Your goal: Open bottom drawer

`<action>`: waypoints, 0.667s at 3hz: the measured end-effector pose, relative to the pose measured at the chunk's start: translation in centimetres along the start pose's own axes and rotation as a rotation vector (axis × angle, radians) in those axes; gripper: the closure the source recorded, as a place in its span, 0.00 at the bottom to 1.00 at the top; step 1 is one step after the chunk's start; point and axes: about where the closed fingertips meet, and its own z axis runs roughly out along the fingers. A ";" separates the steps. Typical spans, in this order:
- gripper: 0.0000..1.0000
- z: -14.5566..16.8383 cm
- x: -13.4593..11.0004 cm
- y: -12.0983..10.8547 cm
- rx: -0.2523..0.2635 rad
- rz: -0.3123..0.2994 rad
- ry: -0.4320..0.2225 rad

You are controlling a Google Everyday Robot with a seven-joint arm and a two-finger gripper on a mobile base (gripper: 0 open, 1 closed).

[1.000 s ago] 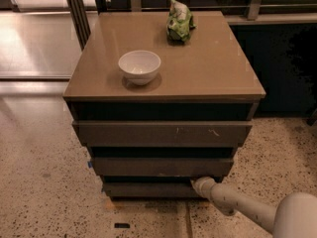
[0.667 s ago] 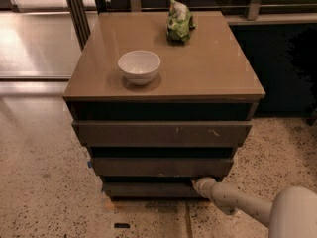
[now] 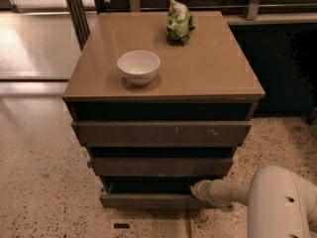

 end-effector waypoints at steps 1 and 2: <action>1.00 -0.4 3.5 -0.1 -0.013 0.048 0.120; 1.00 -1.9 6.2 -0.1 -0.035 0.105 0.200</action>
Offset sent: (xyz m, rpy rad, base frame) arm -0.0935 -0.0428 -0.0185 0.0511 0.3302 -0.1009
